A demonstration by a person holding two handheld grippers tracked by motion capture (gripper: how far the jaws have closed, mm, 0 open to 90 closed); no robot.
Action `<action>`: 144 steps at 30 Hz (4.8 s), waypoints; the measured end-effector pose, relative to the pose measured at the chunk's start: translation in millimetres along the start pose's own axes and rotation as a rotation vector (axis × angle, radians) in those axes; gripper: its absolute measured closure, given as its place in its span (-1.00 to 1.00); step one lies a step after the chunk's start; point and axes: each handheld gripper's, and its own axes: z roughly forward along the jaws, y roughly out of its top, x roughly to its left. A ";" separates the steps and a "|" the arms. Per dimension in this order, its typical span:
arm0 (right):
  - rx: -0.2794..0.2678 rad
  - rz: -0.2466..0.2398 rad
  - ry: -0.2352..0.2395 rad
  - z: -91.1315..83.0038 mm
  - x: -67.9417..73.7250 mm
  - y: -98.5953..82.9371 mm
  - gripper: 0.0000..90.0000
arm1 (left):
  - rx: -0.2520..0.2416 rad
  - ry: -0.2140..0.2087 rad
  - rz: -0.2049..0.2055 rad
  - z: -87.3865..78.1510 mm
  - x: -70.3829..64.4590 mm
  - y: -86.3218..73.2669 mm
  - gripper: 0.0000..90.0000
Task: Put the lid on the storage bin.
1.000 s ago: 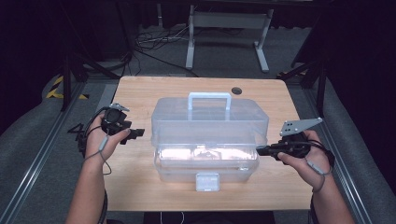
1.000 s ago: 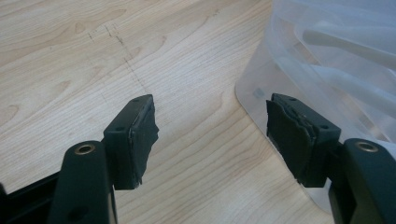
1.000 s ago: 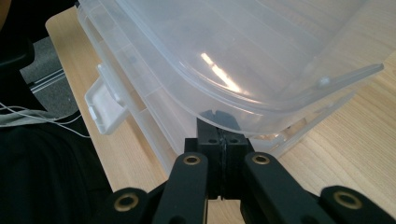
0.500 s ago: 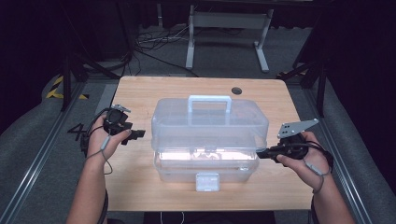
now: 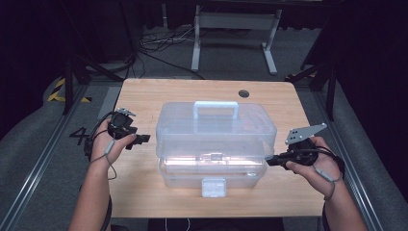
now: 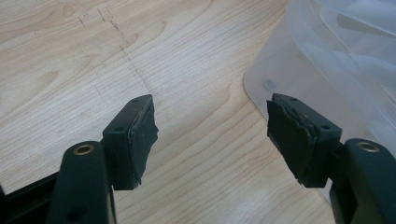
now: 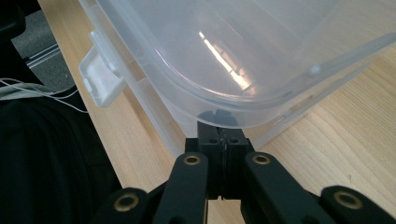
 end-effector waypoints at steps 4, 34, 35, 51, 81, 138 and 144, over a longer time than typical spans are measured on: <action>0.019 -0.006 0.000 0.1 0.1 -0.6 1.00 | -0.001 0.000 -0.004 0.1 0.1 -0.3 -0.27; 0.129 -0.051 0.031 11.2 -1.0 -3.5 1.00 | 0.008 -0.003 -0.020 2.8 6.0 -2.6 -0.26; 0.142 -0.049 0.029 12.5 -0.5 -4.0 1.00 | 0.006 -0.001 -0.021 2.9 6.2 -2.3 -0.26; 0.182 -0.039 0.042 20.5 0.0 -9.1 1.00 | 0.007 -0.014 -0.019 8.0 8.3 2.3 -0.26; 0.233 -0.013 0.031 21.7 -3.3 -14.9 0.98 | 0.014 -0.022 -0.034 12.0 13.9 1.6 -0.26; -0.255 0.096 -0.116 -22.7 -66.0 1.6 0.92 | -0.022 0.018 -0.090 -21.9 11.3 -46.8 -0.26; -0.302 0.144 -0.163 -21.0 -80.8 -4.3 0.91 | -0.023 0.022 -0.094 -23.5 13.2 -50.3 -0.26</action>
